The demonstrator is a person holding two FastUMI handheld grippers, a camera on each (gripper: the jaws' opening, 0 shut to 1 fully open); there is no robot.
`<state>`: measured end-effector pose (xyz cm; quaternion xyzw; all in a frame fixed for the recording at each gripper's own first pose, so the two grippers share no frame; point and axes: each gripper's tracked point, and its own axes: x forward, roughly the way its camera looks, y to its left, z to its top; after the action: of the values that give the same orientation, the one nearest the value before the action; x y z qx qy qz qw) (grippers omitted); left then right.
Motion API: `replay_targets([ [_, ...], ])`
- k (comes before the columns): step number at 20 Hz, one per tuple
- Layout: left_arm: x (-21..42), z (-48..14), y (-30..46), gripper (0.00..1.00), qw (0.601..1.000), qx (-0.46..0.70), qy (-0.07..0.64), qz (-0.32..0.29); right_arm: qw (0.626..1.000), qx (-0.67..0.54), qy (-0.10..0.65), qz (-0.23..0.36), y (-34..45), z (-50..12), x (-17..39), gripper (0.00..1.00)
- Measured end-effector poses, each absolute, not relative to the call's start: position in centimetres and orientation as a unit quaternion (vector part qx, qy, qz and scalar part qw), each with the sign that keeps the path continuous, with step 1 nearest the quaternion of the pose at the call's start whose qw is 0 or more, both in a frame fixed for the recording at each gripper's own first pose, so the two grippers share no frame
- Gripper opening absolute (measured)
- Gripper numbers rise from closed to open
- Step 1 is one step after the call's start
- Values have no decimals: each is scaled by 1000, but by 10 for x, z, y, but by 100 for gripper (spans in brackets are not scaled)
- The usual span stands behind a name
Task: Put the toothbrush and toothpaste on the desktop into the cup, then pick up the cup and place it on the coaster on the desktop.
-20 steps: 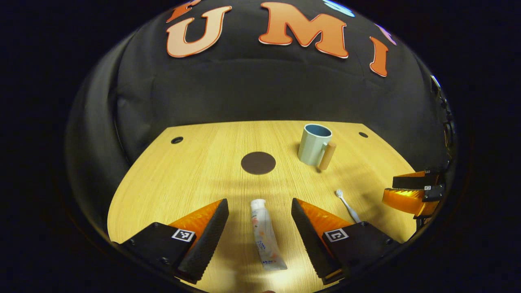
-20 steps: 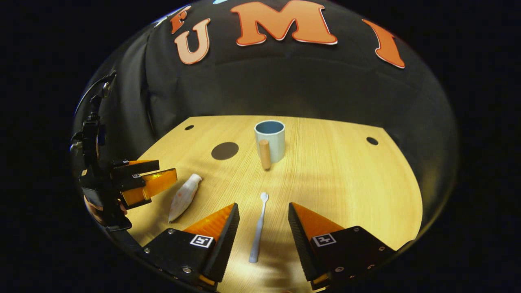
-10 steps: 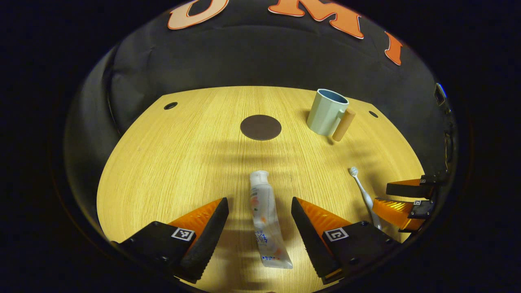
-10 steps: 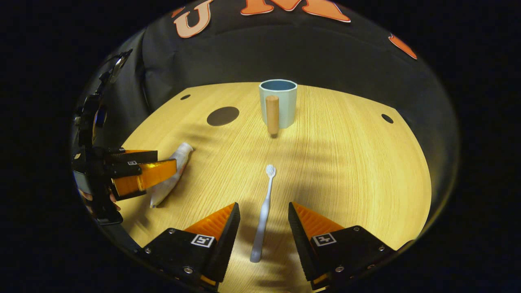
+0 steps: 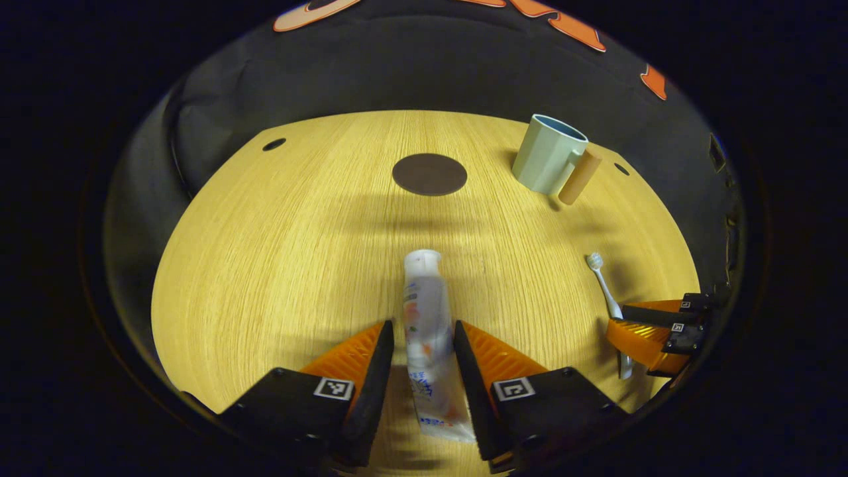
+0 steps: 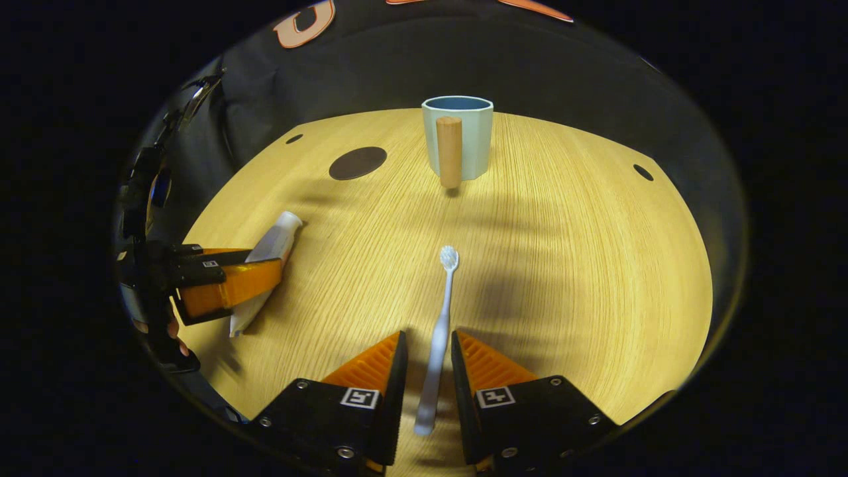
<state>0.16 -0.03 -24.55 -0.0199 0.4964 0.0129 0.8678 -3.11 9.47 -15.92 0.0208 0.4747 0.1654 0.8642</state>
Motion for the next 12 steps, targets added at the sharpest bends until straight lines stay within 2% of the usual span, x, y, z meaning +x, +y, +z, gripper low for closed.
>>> replay_targets([
  [1,-2,-241,0,56,868,-17,496,15,864,26,476,160,90,-159,-30,27],
  [2,0,-243,0,48,868,-19,496,17,864,33,477,157,89,-160,-28,20],
  [3,-3,-241,4,47,867,-16,497,27,864,39,476,158,90,-158,-29,11],
  [5,3,-238,7,25,869,-20,493,29,866,40,472,159,89,-157,-28,10],
  [8,12,-229,10,19,873,-28,487,22,866,47,470,164,89,-150,-27,6],
  [12,5,-223,17,16,877,-34,478,21,874,50,455,164,88,-145,-19,6],
])
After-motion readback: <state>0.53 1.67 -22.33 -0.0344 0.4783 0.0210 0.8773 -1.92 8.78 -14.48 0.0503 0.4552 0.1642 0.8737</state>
